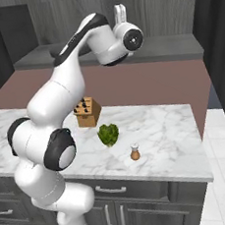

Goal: Pick the pan from the cabinet and place it on the stove. Then turn on the stove burner for the pan.

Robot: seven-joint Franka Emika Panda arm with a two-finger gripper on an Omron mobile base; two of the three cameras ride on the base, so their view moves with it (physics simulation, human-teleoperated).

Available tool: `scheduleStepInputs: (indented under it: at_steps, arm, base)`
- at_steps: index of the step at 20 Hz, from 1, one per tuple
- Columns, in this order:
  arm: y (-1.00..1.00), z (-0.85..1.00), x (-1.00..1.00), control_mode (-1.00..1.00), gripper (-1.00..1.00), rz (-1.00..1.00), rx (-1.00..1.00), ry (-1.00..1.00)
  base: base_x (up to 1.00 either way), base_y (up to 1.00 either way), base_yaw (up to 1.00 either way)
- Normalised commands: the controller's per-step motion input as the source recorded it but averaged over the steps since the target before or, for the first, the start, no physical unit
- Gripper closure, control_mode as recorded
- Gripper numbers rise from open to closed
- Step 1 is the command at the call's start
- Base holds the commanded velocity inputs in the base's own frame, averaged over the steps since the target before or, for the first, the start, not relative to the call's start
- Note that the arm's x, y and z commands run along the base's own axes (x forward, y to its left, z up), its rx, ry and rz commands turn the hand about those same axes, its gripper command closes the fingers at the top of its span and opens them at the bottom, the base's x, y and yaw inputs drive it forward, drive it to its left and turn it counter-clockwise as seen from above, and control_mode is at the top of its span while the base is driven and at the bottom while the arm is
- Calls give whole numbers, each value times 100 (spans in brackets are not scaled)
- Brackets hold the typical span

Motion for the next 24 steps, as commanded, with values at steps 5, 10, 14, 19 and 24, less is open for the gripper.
scheduleStepInputs:
  at_steps: [5, 10, 14, 19, 24]
  arm:
    - [-8, 0, -36, -100, 100, -6, 0, 0]
    - [-21, 0, -41, -100, 100, -5, 0, 0]
    - [-17, 0, -38, -100, 100, -6, 0, 0]
    - [-10, 0, -36, -100, 100, -6, 0, 0]
    - [0, 0, -29, -100, 100, -3, 0, 0]
  base:
    - [0, 0, 0]
    - [0, 0, 0]
    - [0, 0, 0]
    - [0, 0, 0]
    - [0, 0, 0]
